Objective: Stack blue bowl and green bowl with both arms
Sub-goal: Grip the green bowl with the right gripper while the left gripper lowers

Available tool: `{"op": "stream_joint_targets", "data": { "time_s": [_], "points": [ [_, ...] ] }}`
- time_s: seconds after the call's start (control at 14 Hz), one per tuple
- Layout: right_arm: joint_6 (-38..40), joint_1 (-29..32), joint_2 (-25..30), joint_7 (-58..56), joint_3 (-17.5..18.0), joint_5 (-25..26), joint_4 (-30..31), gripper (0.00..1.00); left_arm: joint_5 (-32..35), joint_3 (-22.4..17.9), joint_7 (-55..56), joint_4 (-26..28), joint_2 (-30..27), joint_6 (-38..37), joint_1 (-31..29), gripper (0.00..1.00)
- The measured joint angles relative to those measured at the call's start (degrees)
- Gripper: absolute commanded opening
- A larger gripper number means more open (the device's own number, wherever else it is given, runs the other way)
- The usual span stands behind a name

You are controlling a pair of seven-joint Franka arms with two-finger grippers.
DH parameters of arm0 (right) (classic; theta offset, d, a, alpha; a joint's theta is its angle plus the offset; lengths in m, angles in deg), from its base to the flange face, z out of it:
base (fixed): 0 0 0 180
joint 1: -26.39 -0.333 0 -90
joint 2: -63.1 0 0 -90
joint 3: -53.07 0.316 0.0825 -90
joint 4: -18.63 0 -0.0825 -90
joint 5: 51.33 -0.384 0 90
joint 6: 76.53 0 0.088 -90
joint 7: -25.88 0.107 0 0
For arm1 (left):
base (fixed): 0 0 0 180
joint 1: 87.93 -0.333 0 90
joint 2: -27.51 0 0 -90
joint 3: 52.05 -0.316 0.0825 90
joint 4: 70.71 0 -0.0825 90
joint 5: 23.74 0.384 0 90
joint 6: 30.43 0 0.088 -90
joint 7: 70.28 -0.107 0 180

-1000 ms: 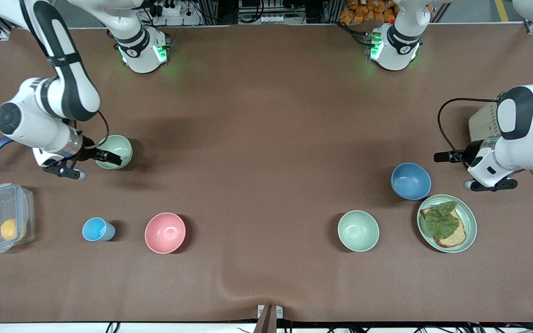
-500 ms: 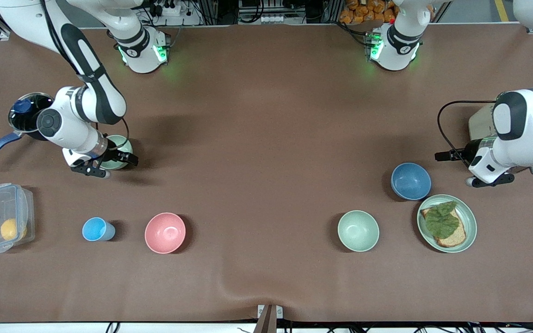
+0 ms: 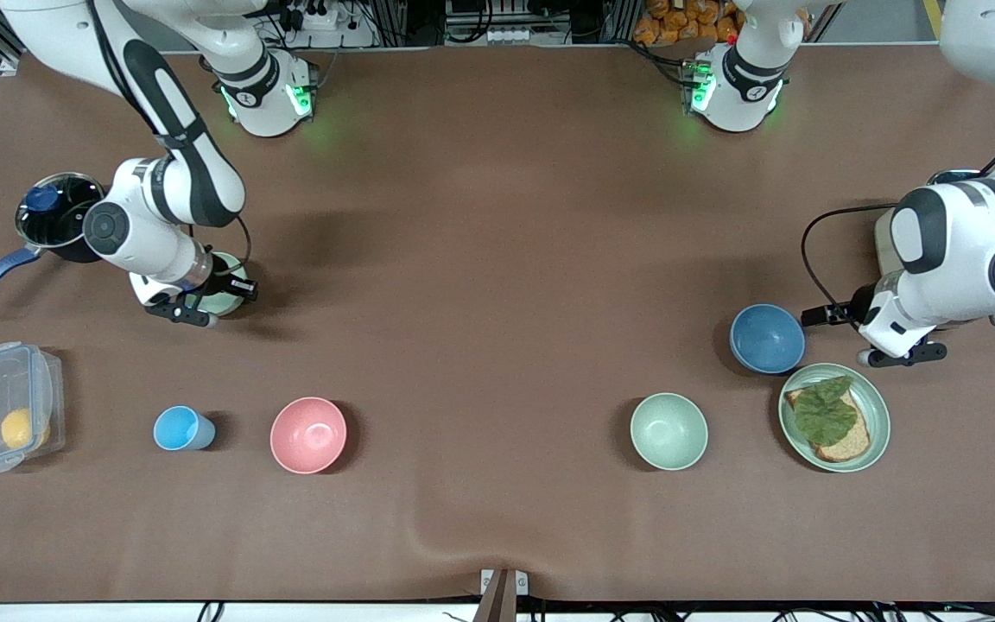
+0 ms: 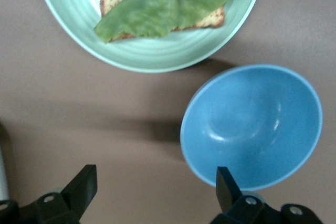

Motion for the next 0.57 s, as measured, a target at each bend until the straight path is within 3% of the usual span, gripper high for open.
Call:
{"op": "stream_joint_targets", "data": {
  "time_s": [0.36,0.57],
  "points": [
    [11.66,-4.5,4.28,8.78,0.25,-0.17,-5.0,0.0,-0.02,0.33,8.14,-2.54,5.11,3.67,4.77,1.0],
    [13.92,-11.62,5.04,22.01,0.45,-0.32,-8.05,0.0,-0.02,0.18,8.33,-2.99,6.53,4.29,4.73,1.0]
  ]
}}
